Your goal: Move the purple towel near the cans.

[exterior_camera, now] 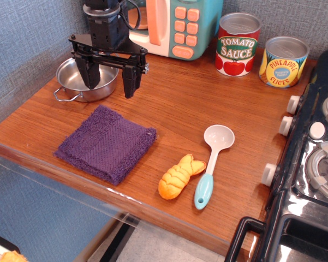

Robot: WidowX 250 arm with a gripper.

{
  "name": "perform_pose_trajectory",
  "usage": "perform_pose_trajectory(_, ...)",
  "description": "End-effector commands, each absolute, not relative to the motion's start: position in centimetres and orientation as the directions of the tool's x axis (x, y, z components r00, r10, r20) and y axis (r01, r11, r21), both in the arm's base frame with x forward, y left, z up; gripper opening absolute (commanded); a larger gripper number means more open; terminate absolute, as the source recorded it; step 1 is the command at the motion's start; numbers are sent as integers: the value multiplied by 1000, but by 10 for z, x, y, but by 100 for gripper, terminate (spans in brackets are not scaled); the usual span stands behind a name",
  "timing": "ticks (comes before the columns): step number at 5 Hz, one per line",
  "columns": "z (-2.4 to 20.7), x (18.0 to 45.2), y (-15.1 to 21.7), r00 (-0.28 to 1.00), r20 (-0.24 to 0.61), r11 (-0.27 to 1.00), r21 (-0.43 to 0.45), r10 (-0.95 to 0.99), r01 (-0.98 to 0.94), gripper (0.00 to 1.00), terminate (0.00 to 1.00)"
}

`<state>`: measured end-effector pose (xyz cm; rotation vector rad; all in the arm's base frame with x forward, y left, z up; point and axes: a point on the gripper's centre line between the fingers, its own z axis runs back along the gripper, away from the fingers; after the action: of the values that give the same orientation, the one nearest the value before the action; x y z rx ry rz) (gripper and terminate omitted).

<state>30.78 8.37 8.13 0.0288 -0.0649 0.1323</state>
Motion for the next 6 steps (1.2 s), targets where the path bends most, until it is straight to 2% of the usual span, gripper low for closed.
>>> perform_pose_trajectory(1,81,308,84,989,67,991,24,131,-133,100,0)
perform_pose_trajectory(2,77,299,85,993,74,996,2,89,-89,100,0)
perform_pose_trajectory(3,69,288,89,996,53,998,15,65,-66,100,0)
perform_pose_trajectory(5,48,279,86,992,126,998,63,20,-28,100,0)
perform_pose_trajectory(6,35,274,87,986,165,998,48,19,-28,100,0)
